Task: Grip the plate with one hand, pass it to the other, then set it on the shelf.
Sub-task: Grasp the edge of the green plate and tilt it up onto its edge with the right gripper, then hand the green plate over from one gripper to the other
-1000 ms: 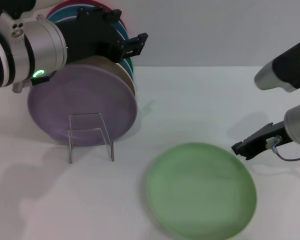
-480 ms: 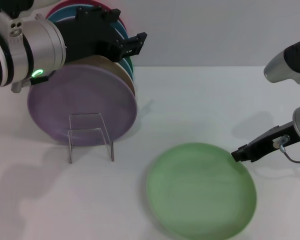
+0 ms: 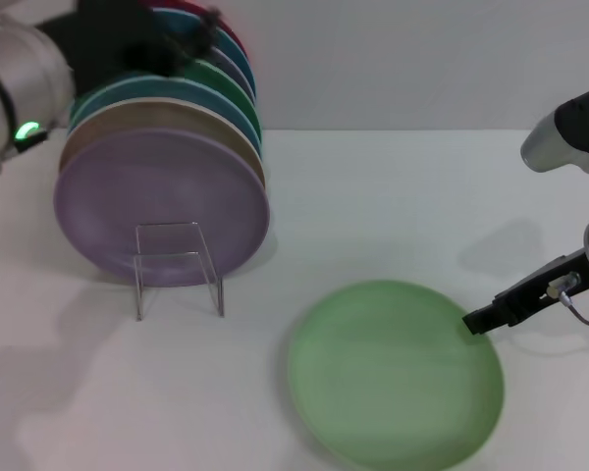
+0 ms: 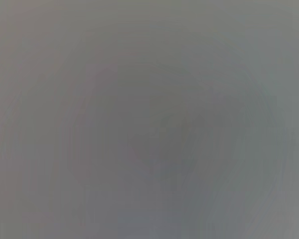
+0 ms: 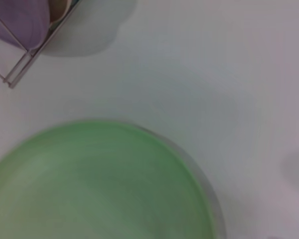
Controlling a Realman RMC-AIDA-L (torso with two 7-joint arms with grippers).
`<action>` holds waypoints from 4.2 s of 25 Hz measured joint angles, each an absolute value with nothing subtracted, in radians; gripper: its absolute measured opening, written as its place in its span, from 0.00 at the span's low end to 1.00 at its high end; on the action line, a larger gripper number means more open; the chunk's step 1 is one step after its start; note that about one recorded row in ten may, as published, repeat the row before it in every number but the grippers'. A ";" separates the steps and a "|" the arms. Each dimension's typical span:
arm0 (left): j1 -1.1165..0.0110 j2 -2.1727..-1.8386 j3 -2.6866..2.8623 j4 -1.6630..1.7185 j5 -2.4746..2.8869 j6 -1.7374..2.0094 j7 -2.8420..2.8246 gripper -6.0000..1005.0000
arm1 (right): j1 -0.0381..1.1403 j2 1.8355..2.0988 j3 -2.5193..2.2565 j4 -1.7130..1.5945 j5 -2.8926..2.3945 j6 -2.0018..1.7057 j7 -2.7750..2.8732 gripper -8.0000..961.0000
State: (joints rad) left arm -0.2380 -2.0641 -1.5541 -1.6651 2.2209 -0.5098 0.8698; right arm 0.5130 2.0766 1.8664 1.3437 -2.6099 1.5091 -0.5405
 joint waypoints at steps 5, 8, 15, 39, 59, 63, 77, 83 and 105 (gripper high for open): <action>-0.188 -2.060 -1.545 -1.657 2.154 -0.390 0.891 0.70 | 0.507 2.076 1.866 1.340 -2.611 1.510 -0.538 0.59; -0.178 -2.061 -1.547 -1.656 2.086 -0.387 0.953 0.70 | 0.511 2.076 1.866 1.330 -2.611 1.512 -0.537 0.59; -0.192 -2.059 -1.548 -1.638 2.049 -0.415 0.982 0.70 | 0.528 2.076 1.853 1.268 -2.625 1.484 -0.537 0.58; -0.213 -2.060 -1.560 -1.620 2.050 -0.451 0.986 0.70 | 0.552 2.075 1.766 1.204 -2.629 1.409 -0.532 0.29; -0.213 -2.060 -1.560 -1.625 2.056 -0.451 0.987 0.70 | 0.509 2.077 1.778 1.264 -2.586 1.372 -0.546 0.06; -0.213 -2.060 -1.558 -1.630 2.055 -0.451 0.987 0.70 | 0.475 2.078 1.780 1.328 -2.561 1.365 -0.565 0.05; -0.264 -2.063 -1.609 -1.638 2.048 -0.631 0.981 0.70 | 0.274 2.079 1.791 1.546 -2.397 1.240 -0.766 0.03; -0.302 -2.062 -1.653 -1.641 2.048 -0.761 0.978 0.70 | 0.204 2.082 1.784 1.609 -2.346 1.196 -0.858 0.03; -0.498 -2.059 -1.781 -1.529 2.056 -1.175 0.960 0.73 | 0.124 2.080 1.778 1.827 -2.296 1.162 -0.946 0.03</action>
